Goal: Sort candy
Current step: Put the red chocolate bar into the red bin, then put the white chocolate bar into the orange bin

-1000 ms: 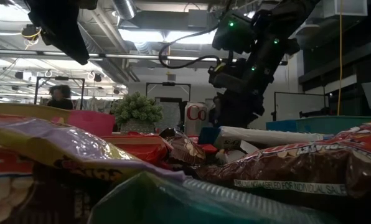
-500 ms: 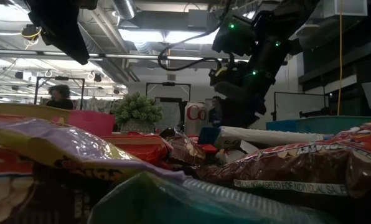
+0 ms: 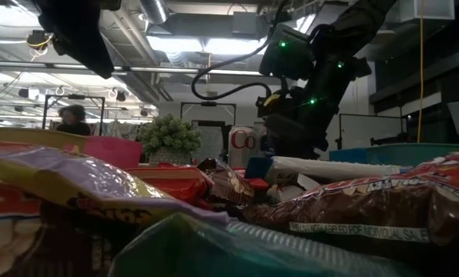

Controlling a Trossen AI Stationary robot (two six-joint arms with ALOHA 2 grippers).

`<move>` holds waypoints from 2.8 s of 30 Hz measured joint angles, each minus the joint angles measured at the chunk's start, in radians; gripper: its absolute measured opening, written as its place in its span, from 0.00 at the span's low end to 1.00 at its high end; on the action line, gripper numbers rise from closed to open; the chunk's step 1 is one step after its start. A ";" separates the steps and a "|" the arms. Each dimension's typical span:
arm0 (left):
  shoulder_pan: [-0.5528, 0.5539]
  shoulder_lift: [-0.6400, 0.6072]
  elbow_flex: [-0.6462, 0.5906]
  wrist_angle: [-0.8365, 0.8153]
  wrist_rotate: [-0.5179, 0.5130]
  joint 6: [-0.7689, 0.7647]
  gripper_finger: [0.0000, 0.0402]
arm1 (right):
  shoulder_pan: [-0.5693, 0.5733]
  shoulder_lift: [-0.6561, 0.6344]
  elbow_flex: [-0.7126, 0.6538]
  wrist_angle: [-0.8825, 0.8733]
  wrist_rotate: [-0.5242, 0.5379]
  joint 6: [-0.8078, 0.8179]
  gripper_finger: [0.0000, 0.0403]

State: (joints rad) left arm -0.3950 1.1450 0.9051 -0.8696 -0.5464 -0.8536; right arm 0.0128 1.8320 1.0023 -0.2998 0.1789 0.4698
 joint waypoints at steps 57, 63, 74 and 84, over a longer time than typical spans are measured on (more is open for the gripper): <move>-0.105 -0.004 0.029 0.488 -0.012 0.626 0.29 | -0.035 0.471 0.677 0.738 -0.152 -0.217 0.10; -0.104 -0.004 0.029 0.489 -0.016 0.623 0.29 | -0.040 0.475 0.686 0.743 -0.153 -0.216 0.18; -0.104 -0.004 0.029 0.489 -0.017 0.620 0.29 | -0.054 0.457 0.686 0.723 -0.155 -0.215 0.52; -0.104 -0.003 0.029 0.489 -0.018 0.619 0.29 | -0.087 0.406 0.686 0.449 -0.241 -0.214 0.57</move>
State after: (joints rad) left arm -0.4992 1.1416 0.9337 -0.3806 -0.5640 -0.2344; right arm -0.0743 2.2380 1.6883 0.1491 -0.0619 0.2561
